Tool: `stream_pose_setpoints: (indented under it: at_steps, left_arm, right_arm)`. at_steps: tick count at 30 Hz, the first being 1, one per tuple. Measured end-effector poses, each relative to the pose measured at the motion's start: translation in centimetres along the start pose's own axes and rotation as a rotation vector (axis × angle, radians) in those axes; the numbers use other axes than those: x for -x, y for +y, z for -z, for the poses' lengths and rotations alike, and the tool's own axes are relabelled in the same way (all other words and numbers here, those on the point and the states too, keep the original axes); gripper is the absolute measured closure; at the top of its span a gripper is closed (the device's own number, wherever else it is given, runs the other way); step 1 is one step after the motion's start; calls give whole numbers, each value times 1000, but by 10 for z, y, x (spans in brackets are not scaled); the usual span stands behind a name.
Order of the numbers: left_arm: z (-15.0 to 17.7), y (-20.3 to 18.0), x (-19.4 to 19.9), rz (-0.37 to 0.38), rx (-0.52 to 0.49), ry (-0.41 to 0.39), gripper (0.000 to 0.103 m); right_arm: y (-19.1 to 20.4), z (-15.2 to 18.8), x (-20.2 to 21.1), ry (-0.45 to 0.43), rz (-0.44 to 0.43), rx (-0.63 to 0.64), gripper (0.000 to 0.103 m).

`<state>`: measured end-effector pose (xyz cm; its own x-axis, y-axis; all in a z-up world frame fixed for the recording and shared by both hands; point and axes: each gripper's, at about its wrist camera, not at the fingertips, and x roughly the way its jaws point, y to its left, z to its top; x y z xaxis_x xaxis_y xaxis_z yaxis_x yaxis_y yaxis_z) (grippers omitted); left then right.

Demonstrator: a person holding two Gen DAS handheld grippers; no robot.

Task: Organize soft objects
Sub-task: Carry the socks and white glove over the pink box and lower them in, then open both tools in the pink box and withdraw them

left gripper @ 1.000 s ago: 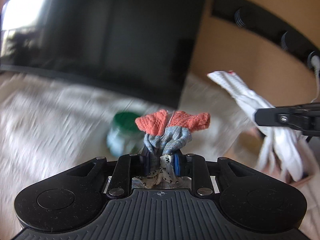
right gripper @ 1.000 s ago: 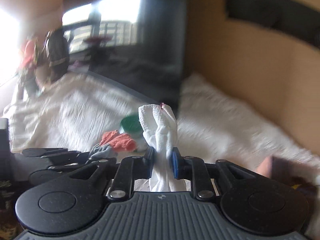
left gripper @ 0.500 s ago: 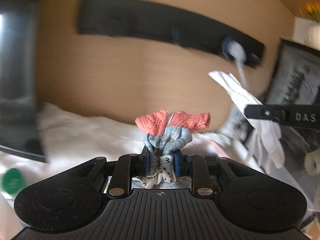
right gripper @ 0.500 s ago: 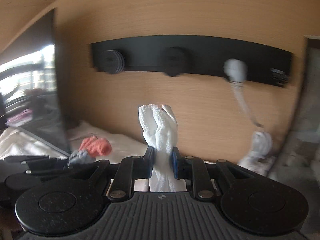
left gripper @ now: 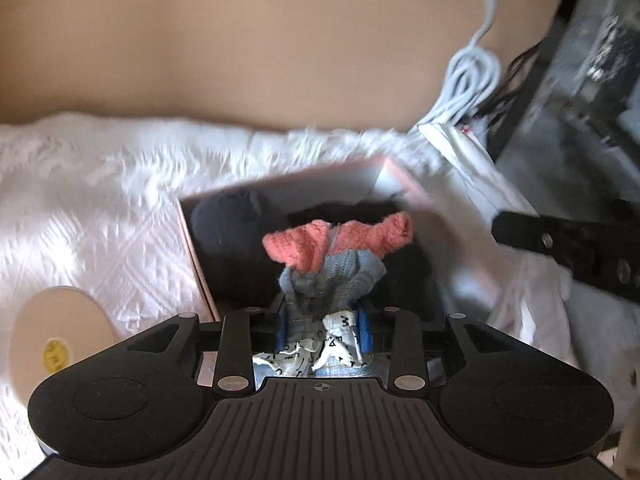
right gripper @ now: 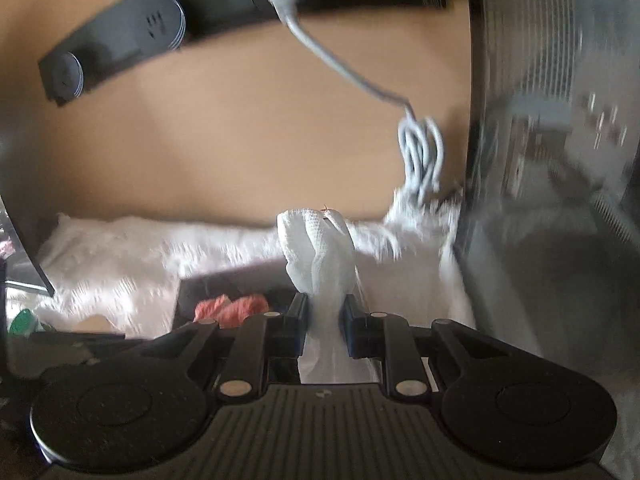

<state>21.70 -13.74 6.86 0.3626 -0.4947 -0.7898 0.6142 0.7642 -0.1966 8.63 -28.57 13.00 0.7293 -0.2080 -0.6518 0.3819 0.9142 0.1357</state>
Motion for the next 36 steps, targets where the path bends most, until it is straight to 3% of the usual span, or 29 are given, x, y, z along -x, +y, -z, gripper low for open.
stream_pose_setpoints:
  at_steps: [3, 9, 18, 23, 26, 28, 30, 33, 36]
  left_arm:
    - [2, 3, -12, -19, 7, 43, 62]
    - [-3, 14, -19, 10, 44, 52, 59]
    - [-8, 16, -18, 6, 71, 42, 64]
    - [-13, 16, -8, 13, 81, 17, 61]
    - [-15, 15, 0, 23, 79, -3, 61]
    - [-16, 16, 7, 36, 88, -19, 61]
    - [-17, 17, 13, 56, 100, -41, 63]
    - [-21, 20, 24, 93, 128, -98, 63]
    - [-25, 29, 30, 175, 223, -139, 63]
  right_arm:
    - [0, 11, -21, 46, -5, 0, 84]
    - [4, 26, -52, 124, -24, -1, 84]
    - [26, 29, -64, 76, 2, 107, 79]
    - [30, 34, -62, 65, 7, 149, 76]
    - [33, 39, -58, 60, -4, 175, 66]
    - [35, 42, -55, 56, -13, 186, 45]
    - [37, 45, -50, 46, -20, 199, 37]
    - [38, 47, -41, 36, -50, 204, 37]
    - [41, 47, -35, 15, -68, 216, 37]
